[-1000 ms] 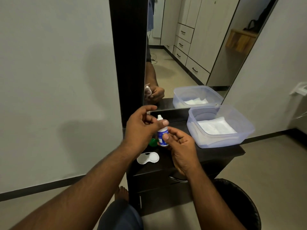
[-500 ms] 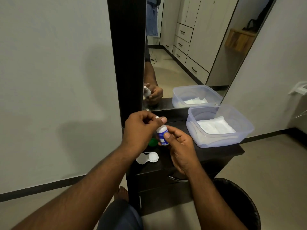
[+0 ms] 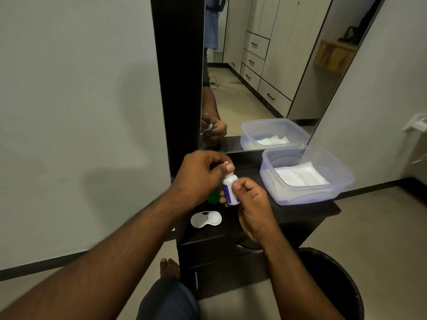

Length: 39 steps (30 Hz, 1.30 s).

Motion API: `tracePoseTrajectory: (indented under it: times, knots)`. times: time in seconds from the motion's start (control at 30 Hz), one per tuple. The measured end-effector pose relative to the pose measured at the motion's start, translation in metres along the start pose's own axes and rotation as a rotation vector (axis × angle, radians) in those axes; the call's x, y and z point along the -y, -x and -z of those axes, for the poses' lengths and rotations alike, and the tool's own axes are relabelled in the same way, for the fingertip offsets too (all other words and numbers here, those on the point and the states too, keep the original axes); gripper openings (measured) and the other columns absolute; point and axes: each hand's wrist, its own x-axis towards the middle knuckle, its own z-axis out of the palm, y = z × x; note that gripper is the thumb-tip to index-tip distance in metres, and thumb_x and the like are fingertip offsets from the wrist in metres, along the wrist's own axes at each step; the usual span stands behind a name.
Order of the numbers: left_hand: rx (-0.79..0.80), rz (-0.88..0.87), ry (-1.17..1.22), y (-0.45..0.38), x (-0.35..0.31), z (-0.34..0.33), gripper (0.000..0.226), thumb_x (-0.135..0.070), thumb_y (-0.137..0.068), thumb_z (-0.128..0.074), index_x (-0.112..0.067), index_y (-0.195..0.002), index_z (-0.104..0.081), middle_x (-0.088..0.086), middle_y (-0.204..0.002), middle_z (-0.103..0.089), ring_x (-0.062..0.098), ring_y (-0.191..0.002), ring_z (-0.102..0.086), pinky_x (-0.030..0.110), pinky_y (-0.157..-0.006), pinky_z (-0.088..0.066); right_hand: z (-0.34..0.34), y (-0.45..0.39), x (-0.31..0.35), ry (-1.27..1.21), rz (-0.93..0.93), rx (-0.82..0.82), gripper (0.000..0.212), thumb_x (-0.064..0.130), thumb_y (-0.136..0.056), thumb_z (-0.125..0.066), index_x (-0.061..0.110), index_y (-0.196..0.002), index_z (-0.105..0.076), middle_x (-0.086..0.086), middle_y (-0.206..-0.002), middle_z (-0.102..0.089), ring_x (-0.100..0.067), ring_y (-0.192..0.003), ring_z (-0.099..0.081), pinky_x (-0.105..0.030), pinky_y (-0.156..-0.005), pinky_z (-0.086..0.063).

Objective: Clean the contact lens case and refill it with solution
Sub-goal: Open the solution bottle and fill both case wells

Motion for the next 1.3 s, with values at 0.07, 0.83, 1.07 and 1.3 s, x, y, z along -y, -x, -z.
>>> tracePoseTrajectory:
  times: [0.07,0.83,1.07,1.3]
  knots:
    - [0.017,-0.016,-0.003,-0.003,-0.002,0.003,0.013,-0.018,-0.089,-0.064,-0.016,-0.098,-0.073,-0.007,-0.087,-0.068,0.002,-0.081,-0.064,0.012,-0.072,-0.049,-0.001,0.000,0.002,0.029,-0.040,0.024,0.034,0.046,-0.079,-0.061,0.019,-0.100,-0.068,-0.011,-0.095,-0.070,-0.023,-0.087,-0.064,-0.031,-0.073,-0.050]
    - [0.428,0.084,-0.515,0.001,0.054,0.024,0.036,-0.027,-0.087,-0.066,-0.013,-0.120,-0.063,0.002,-0.105,-0.063,0.008,-0.086,-0.050,0.021,-0.077,-0.039,0.005,-0.017,0.017,0.453,0.036,-0.273,0.043,0.008,-0.074,-0.077,0.020,-0.113,-0.064,0.011,-0.093,-0.068,0.006,-0.082,-0.063,-0.008,-0.070,-0.049]
    - [0.675,-0.050,-0.701,-0.014,0.062,0.035,0.055,-0.023,-0.083,-0.070,-0.021,-0.134,-0.051,0.002,-0.124,-0.056,0.018,-0.111,-0.053,0.025,-0.086,-0.041,0.000,-0.023,0.010,0.689,0.001,-0.260,0.055,0.017,-0.076,-0.077,0.016,-0.127,-0.057,0.001,-0.114,-0.066,-0.005,-0.096,-0.057,-0.018,-0.083,-0.045]
    - [0.715,-0.145,-0.756,-0.021,0.065,0.027,0.049,-0.028,-0.083,-0.068,-0.020,-0.129,-0.055,0.001,-0.115,-0.063,0.018,-0.103,-0.058,0.032,-0.083,-0.048,0.001,0.012,0.010,0.613,0.163,-0.293,0.029,0.026,-0.087,-0.065,0.022,-0.116,-0.063,0.004,-0.099,-0.063,0.012,-0.086,-0.056,-0.004,-0.069,-0.043]
